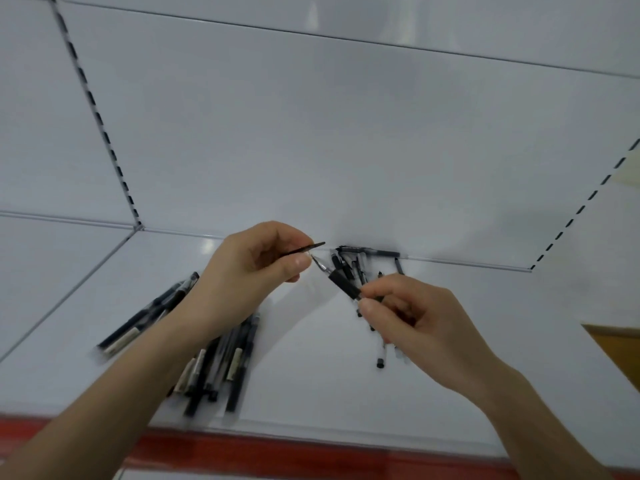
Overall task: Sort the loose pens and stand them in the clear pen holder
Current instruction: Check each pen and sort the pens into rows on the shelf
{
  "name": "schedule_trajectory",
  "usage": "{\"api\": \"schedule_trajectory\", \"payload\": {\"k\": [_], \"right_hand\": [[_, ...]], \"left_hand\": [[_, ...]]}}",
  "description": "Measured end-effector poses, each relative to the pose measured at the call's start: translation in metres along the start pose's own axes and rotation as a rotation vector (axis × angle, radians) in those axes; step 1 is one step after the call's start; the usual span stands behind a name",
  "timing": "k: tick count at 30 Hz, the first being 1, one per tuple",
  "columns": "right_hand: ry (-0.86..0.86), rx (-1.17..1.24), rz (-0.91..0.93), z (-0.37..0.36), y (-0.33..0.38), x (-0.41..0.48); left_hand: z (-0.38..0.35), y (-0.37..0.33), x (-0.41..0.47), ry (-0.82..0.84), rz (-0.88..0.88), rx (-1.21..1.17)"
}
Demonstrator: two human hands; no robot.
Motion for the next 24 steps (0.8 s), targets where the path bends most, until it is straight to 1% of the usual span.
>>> {"api": "schedule_trajectory", "payload": {"k": [4,7,9,11,16,19,24], "right_hand": [[0.044,0.008,-0.026,-0.002,0.000,-0.002],[0.092,0.033,-0.052,-0.004,-0.001,-0.005],[0.069,0.069,-0.081,-0.004,-0.002,-0.007],[0.042,0.114,-0.129,-0.004,-0.004,-0.010],[-0.005,0.130,-0.148,-0.007,-0.005,-0.017],[-0.007,0.106,-0.144,-0.012,-0.009,-0.022],[-0.016,0.114,-0.153,-0.017,-0.016,-0.027]], "left_hand": [[-0.001,-0.009,-0.007,0.019,-0.023,0.014],[-0.004,-0.013,-0.009,0.016,-0.013,-0.036],[-0.004,-0.012,-0.009,-0.023,0.013,-0.091],[-0.003,-0.010,-0.010,-0.093,0.007,-0.080],[-0.008,-0.011,-0.023,-0.231,-0.116,0.056],[-0.011,-0.005,-0.030,-0.253,-0.104,0.066],[-0.013,0.001,-0.031,-0.214,-0.062,0.034]]}}
Point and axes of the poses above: each hand's wrist, its own x-axis towards the middle knuckle, its own z-axis out of the back of the hand, y = z × x, the point moved 10 cm from there along x, towards the middle knuckle, and after that the axes turned 15 degrees about -y, right-handed, at the moved point
